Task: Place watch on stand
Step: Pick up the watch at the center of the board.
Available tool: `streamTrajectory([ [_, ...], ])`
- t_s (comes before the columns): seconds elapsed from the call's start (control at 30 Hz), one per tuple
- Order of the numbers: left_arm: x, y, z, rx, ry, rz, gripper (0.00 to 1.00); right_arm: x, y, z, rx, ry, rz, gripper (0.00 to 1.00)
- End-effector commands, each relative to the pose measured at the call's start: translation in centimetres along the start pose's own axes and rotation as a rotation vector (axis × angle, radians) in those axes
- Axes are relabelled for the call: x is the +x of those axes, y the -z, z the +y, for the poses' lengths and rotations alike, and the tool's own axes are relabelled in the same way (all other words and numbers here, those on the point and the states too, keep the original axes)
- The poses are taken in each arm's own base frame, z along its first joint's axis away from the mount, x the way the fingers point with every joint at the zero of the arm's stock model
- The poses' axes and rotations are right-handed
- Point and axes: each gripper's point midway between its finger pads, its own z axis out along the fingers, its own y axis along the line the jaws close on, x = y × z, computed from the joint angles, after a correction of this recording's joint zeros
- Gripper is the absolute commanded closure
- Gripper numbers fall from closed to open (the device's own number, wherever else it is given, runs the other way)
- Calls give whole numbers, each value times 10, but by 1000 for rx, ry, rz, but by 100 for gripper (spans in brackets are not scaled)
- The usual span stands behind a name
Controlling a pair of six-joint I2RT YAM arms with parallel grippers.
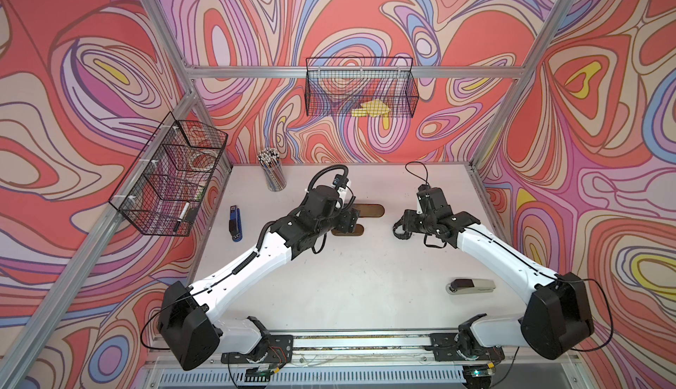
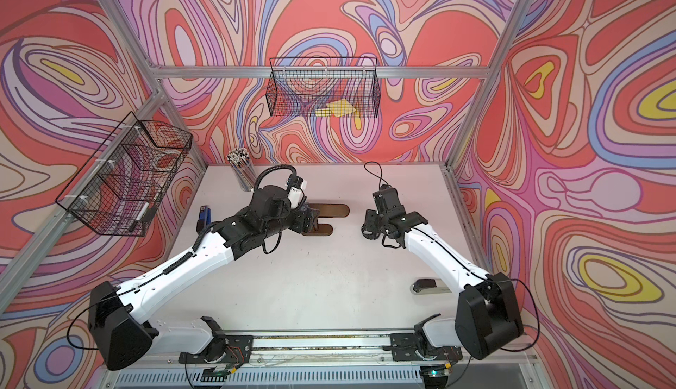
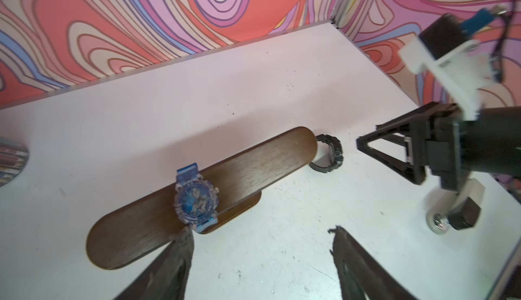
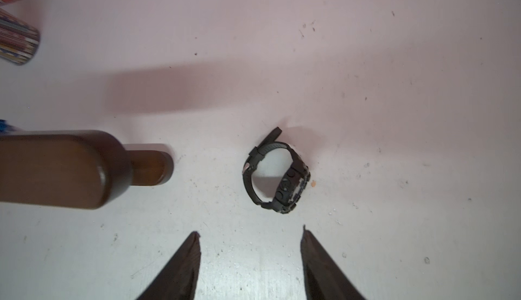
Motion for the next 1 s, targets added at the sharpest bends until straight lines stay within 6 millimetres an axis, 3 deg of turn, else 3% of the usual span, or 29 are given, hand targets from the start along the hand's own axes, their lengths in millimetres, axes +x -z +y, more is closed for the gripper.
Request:
streamTrajectory([
  [0.0,21,8,-20,119,-23,79,23,5,-14,-16,68,-54,18,47],
  [0.2,30,7,-23,143,-12,91,24,3,-44,-23,101,-88,43,53],
  [0.4,35,8,-24,156,5,93,24,8,-67,-18,84,-118,76,59],
  [0.97,36,-5,-34,209,34,109,26,18,-88,-32,169,-103,109,74],
])
